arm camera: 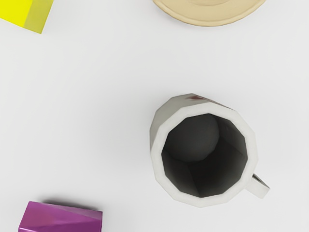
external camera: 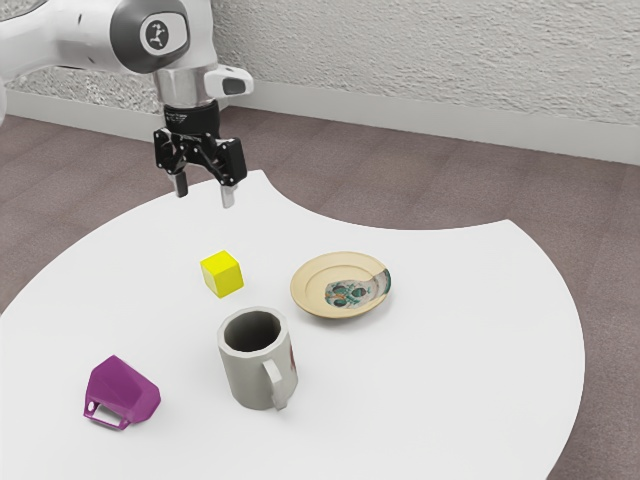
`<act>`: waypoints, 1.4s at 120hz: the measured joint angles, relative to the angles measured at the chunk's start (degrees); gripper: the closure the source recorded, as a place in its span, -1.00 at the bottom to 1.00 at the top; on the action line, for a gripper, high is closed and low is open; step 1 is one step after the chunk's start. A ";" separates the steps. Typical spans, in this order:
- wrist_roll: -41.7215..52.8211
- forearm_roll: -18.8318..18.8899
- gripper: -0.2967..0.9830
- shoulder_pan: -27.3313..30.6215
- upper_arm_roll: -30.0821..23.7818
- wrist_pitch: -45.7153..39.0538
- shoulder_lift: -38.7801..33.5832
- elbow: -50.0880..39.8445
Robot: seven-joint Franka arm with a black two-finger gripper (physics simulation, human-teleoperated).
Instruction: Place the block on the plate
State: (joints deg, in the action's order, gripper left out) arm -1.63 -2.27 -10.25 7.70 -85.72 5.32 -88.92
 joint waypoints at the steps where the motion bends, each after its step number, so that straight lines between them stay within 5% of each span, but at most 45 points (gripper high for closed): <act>1: 0.01 0.00 -0.54 0.00 0.00 0.00 0.00 -0.01; 41: 1.22 0.62 -0.54 0.34 0.40 -1.94 0.95 -0.51; 71: 6.89 0.24 -0.54 4.57 0.49 -8.21 8.68 0.84; 96: 12.91 -2.50 -0.54 8.60 0.47 -12.24 18.42 6.44; 168: 33.24 -8.60 -0.54 13.28 0.32 -21.95 27.25 7.52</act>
State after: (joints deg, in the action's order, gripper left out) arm 31.62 -10.87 3.03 8.02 -107.68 32.57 -81.40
